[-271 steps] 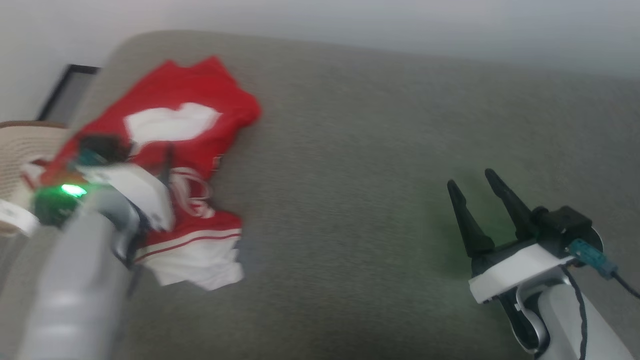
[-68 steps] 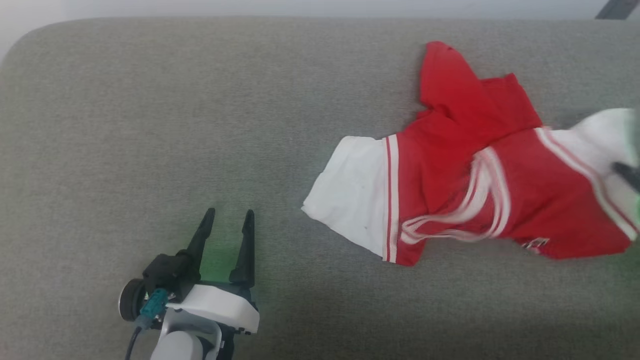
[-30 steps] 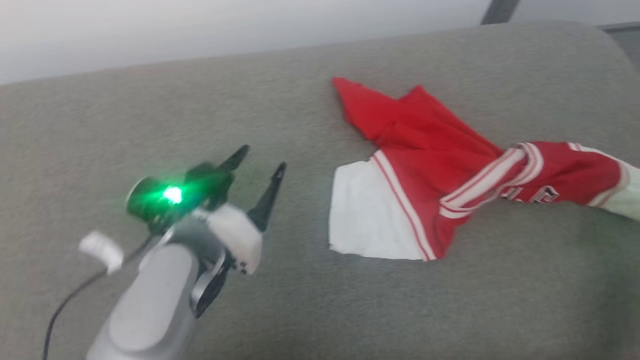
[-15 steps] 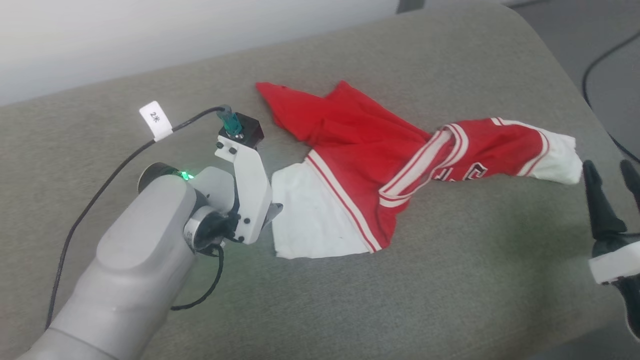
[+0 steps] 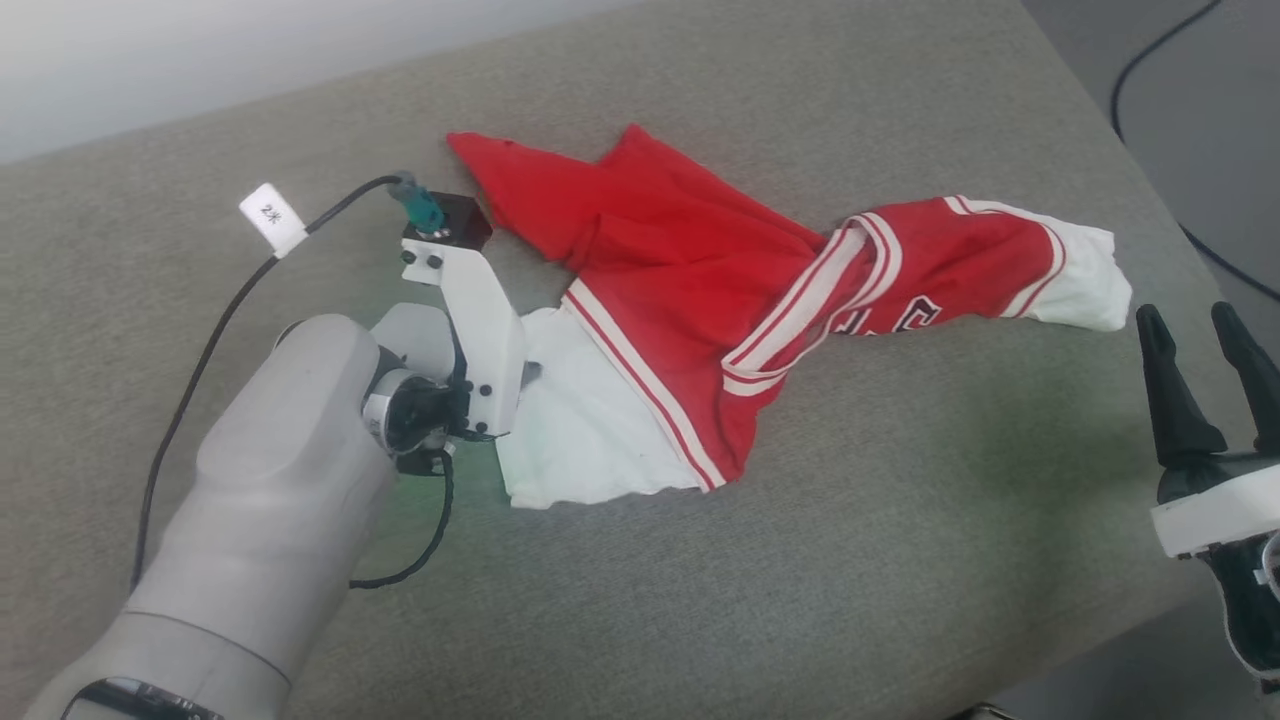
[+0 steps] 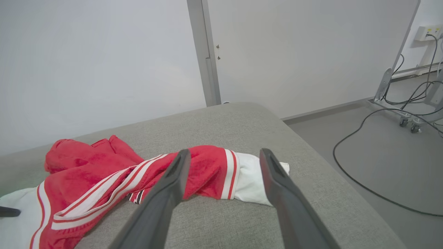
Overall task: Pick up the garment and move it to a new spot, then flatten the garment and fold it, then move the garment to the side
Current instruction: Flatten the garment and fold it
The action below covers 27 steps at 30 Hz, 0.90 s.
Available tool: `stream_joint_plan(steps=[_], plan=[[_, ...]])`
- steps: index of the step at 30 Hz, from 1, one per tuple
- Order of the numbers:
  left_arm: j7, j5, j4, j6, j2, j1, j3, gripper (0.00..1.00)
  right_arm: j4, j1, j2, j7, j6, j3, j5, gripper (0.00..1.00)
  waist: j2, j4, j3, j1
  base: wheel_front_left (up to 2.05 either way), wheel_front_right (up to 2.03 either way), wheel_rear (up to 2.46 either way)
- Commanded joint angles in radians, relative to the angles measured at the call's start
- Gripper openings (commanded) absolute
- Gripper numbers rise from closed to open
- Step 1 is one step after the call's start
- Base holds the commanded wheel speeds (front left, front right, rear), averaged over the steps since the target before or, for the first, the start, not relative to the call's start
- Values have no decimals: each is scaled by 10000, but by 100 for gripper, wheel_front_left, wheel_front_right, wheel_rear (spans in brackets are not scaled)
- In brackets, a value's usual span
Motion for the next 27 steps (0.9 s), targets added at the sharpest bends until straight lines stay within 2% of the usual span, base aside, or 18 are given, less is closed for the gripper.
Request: stream_joint_plan(steps=[1,5,11,17,25,27], plan=[[-73,26,169,-53,0,22,-39,0,-20,-30,35,37,-10,-49,-84,100,0,111,-47,0,0,0,0],[-768,280,350,-112,423,-296,7,0,-105,153,-15,158,-10,-76,-124,100,0,576,-289,0,0,0,0],[-1374,0,248,-178,1153,-273,384,0,-344,440,-97,445,-10,-170,-267,100,0,1526,-742,0,0,0,0],[-1706,3,145,261,1974,93,739,0,-740,454,-192,886,-10,-138,-413,100,0,2160,-935,0,0,0,0],[-2420,221,95,701,2167,640,757,0,-1113,574,-426,1463,-10,-50,-506,100,0,2607,-886,0,0,0,0],[-2818,271,104,767,2100,759,775,31,-1186,584,-543,1634,-10,72,-495,100,0,2679,-897,0,0,0,0]])
